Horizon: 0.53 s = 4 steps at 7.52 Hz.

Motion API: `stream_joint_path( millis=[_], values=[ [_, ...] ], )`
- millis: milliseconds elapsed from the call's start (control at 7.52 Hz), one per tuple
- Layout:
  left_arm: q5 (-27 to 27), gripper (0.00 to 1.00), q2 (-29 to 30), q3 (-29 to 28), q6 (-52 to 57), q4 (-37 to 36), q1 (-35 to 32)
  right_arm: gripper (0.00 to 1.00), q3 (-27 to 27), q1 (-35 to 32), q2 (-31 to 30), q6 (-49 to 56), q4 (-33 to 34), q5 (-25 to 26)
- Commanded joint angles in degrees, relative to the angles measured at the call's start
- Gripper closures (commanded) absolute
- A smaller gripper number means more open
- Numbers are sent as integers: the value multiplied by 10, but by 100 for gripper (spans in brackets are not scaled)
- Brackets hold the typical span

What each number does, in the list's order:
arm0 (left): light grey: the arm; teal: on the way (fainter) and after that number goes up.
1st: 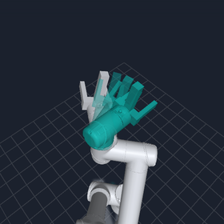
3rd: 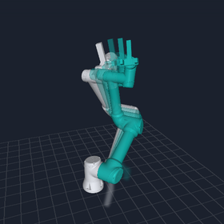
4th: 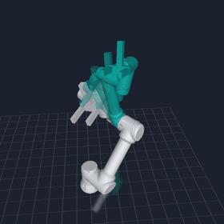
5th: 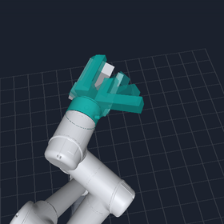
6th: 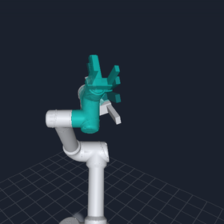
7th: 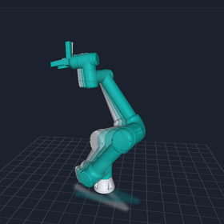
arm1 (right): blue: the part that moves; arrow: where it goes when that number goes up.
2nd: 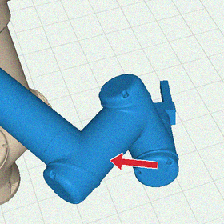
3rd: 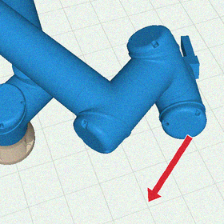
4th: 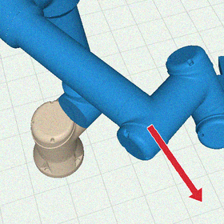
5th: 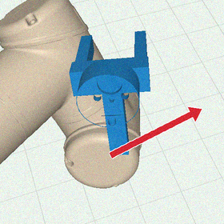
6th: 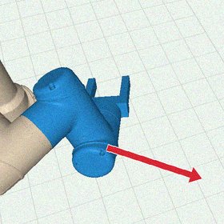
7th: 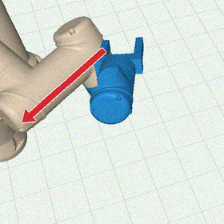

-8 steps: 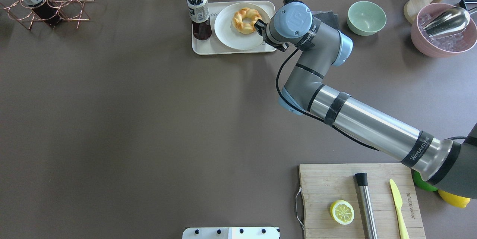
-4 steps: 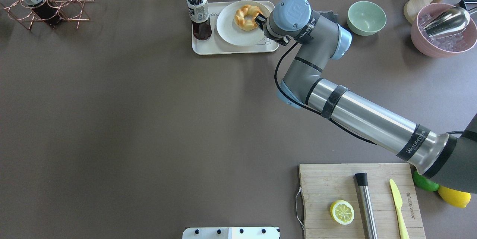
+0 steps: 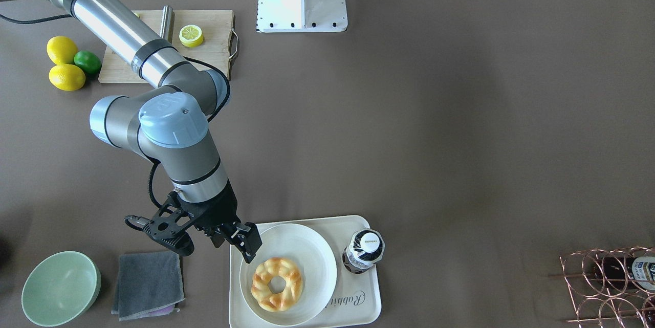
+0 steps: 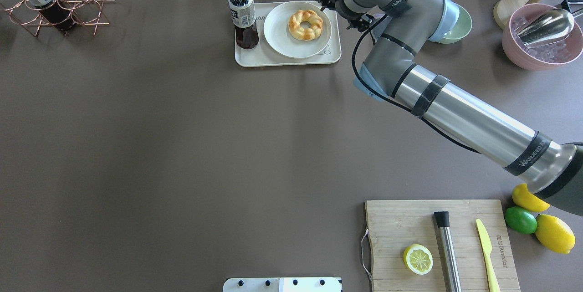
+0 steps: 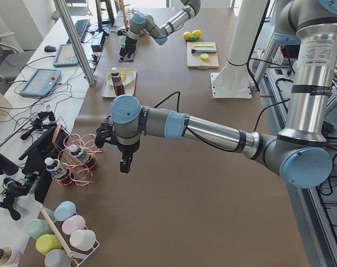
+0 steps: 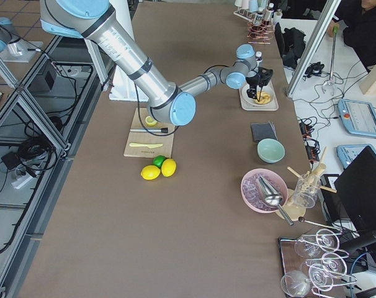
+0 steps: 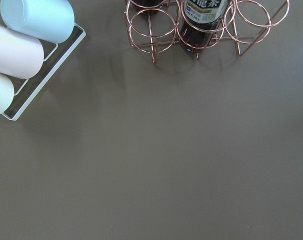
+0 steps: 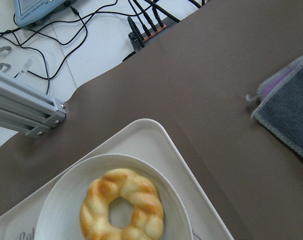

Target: Place donut on tray

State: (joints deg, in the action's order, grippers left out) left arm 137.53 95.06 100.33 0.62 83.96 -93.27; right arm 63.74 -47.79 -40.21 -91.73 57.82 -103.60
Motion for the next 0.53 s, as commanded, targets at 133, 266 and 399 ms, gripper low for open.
stream_joint_path(
  millis=[133,266,399],
  values=[
    [13,2,-3,4,0,2,-22,0,221,-91,-131,216,197,-101],
    [13,2,-4,4,0,3,-25,0,286,-116,-192,310,248,-102],
    [13,2,-6,3,0,3,-31,0,341,-142,-249,421,296,-102]
  ],
)
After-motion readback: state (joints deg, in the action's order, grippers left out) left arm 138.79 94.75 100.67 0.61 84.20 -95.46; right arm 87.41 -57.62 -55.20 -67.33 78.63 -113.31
